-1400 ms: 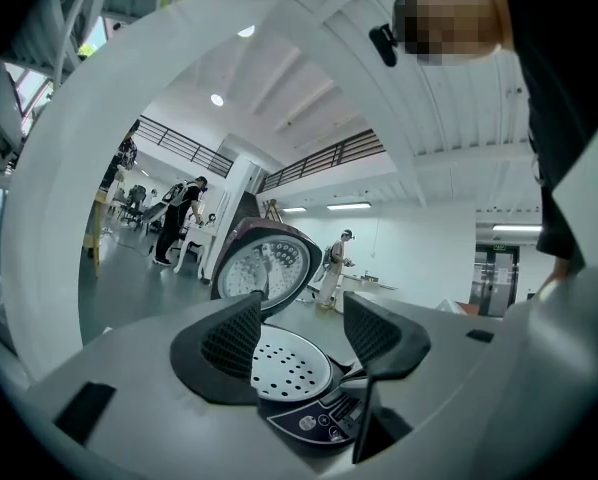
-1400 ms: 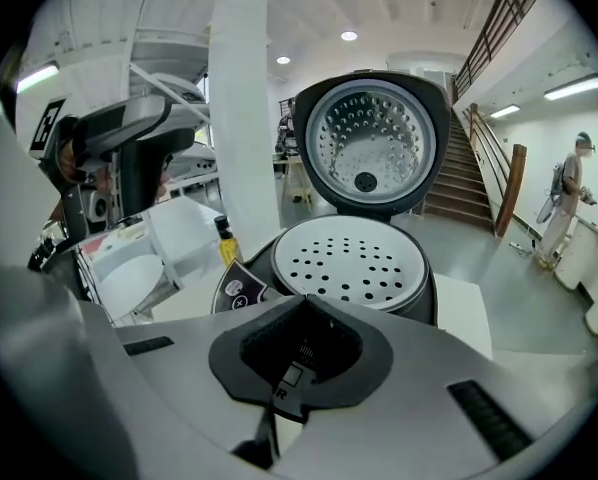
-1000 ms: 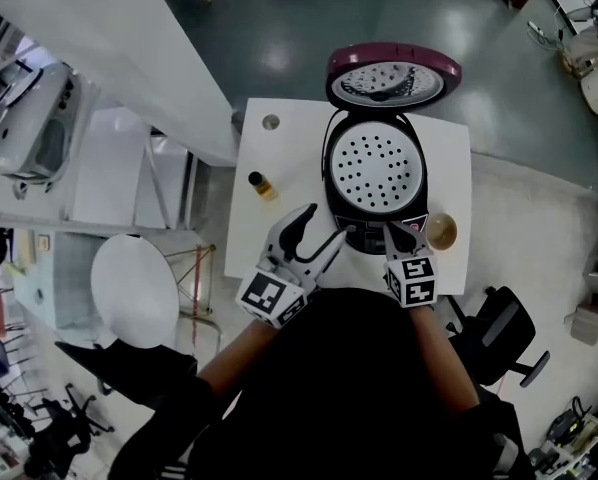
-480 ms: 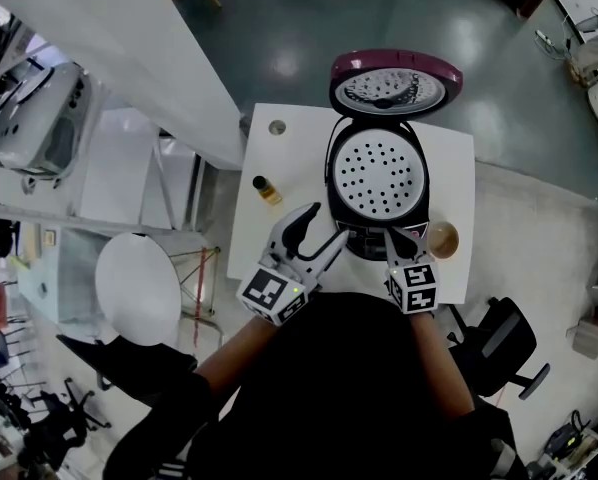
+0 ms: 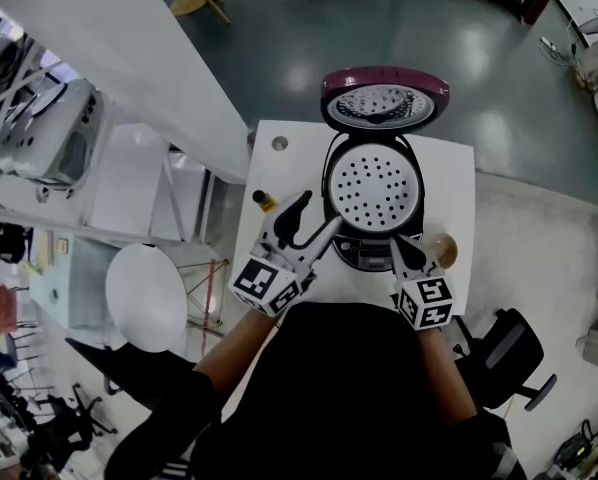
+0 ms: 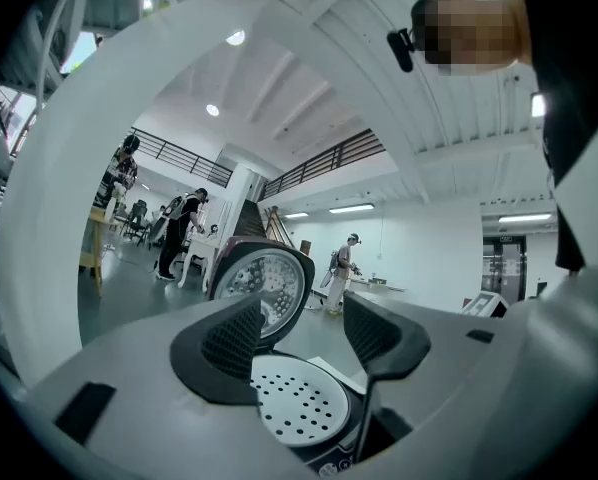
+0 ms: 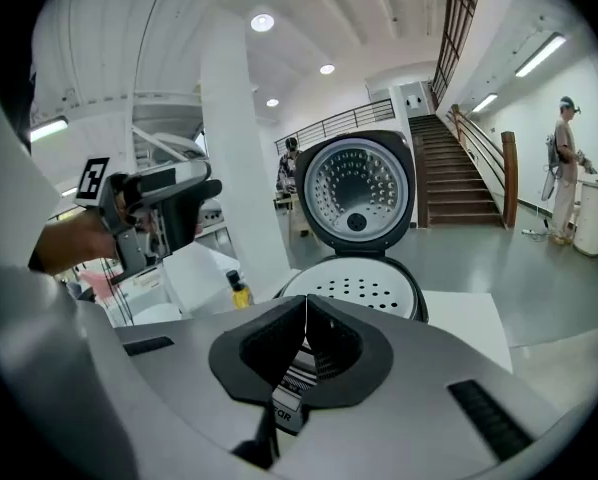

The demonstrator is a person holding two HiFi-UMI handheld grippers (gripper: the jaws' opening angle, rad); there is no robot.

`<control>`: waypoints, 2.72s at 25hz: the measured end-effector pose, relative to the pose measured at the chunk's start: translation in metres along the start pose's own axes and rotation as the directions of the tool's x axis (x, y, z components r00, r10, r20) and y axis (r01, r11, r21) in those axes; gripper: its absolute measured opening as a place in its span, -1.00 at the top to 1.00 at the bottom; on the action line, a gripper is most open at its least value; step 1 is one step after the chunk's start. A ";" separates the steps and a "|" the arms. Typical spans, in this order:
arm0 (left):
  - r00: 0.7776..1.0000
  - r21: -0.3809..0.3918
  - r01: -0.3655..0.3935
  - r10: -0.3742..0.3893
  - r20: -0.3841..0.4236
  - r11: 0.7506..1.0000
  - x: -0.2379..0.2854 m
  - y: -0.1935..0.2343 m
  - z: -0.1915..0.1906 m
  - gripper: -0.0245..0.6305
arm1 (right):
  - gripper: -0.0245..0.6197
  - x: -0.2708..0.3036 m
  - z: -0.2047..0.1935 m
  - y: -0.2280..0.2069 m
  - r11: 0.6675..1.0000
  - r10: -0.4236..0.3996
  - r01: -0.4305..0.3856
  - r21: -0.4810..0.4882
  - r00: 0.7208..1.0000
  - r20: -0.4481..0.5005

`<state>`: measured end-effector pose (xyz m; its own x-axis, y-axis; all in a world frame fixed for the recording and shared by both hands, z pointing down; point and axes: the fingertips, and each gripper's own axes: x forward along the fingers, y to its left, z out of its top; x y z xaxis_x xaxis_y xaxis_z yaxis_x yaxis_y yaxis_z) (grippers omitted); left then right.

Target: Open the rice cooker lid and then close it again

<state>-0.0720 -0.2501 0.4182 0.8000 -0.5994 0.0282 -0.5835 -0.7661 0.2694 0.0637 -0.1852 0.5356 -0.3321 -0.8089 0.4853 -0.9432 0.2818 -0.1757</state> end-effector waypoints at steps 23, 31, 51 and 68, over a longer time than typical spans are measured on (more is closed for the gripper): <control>0.997 0.108 0.053 -0.058 0.042 0.993 0.121 0.046 0.109 0.19 | 0.92 -0.025 0.038 -0.018 0.996 0.054 -0.060 0.059 0.993 0.104; 0.999 0.125 0.036 -0.039 0.027 0.992 0.155 0.078 0.127 0.19 | 0.92 -0.019 0.048 -0.019 0.996 0.057 -0.064 0.062 0.992 0.111; 0.976 0.174 0.190 -0.167 -0.137 0.966 0.205 0.110 0.102 0.25 | 0.92 -0.018 0.021 -0.019 0.994 -0.004 0.001 0.111 0.999 0.032; 0.932 0.263 0.317 -0.248 -0.265 0.911 0.210 0.098 0.089 0.50 | 0.92 -0.031 0.007 -0.018 0.991 -0.021 0.017 0.130 1.000 0.023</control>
<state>0.0258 -0.4716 0.3647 0.9271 -0.3072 0.2149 -0.3149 -0.9491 0.0015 0.0912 -0.1683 0.5179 -0.3122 -0.8264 0.4686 -0.9402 0.1981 -0.2771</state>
